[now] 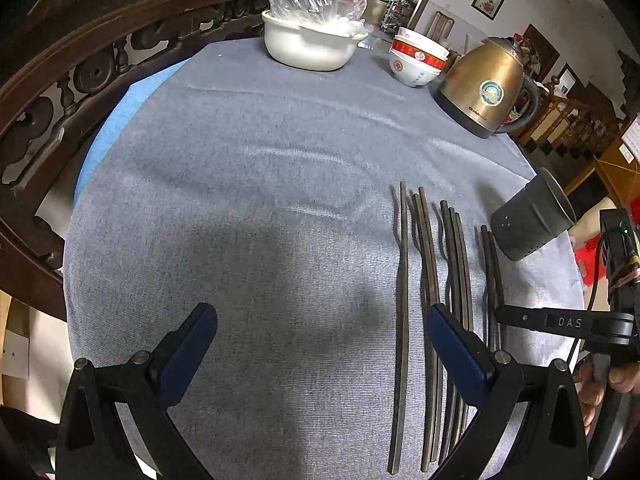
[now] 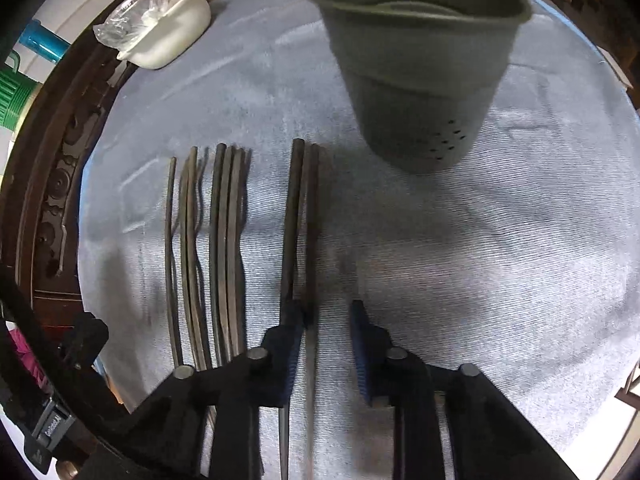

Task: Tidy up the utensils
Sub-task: 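Lower the right tool onto a dark chopstick and close it while the left tool approaches, then lower the left tool onto another dark chopstick and close its fingers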

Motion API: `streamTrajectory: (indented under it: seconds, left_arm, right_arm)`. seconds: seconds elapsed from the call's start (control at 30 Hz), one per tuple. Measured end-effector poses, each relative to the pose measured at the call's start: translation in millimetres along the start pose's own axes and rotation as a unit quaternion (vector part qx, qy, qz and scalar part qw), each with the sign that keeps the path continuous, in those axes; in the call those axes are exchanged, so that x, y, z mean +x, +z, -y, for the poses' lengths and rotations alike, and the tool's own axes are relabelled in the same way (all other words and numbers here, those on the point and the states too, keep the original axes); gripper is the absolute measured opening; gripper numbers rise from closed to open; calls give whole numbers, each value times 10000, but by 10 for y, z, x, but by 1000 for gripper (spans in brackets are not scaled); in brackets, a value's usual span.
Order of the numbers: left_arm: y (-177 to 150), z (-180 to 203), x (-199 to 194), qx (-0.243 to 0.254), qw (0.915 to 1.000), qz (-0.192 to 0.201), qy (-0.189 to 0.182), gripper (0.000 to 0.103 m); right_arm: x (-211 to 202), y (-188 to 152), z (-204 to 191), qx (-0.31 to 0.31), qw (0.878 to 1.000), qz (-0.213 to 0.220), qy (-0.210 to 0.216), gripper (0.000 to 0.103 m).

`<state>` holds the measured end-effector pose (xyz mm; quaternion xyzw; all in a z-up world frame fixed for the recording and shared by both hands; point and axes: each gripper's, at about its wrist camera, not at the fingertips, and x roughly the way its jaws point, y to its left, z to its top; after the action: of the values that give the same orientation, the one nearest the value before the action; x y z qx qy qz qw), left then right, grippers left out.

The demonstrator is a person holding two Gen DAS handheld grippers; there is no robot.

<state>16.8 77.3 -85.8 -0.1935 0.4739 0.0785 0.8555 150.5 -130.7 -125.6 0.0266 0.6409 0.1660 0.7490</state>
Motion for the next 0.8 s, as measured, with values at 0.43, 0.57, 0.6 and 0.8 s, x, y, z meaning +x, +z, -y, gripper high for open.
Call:
streamTrajectory:
  seconds: [0.43,0.57,0.6,0.8]
  left_arm:
    - [120,167,147,152,9984,-528,125,103]
    - [250,315,305,308,9949,-916,273,91]
    - [292,354,370,342,9929,-1097,297,86]
    - [434,482,704,469,9788,-1943,434,57]
  right_arm:
    - [-65,-39,226,-21,9999,77,61,7]
    - [-53,-55,253,-37,9997,167,172,8]
    - [-48,-58,251,-63,9996,190,191,8]
    - [-183,-174,496,-99,9985,228,486,8]
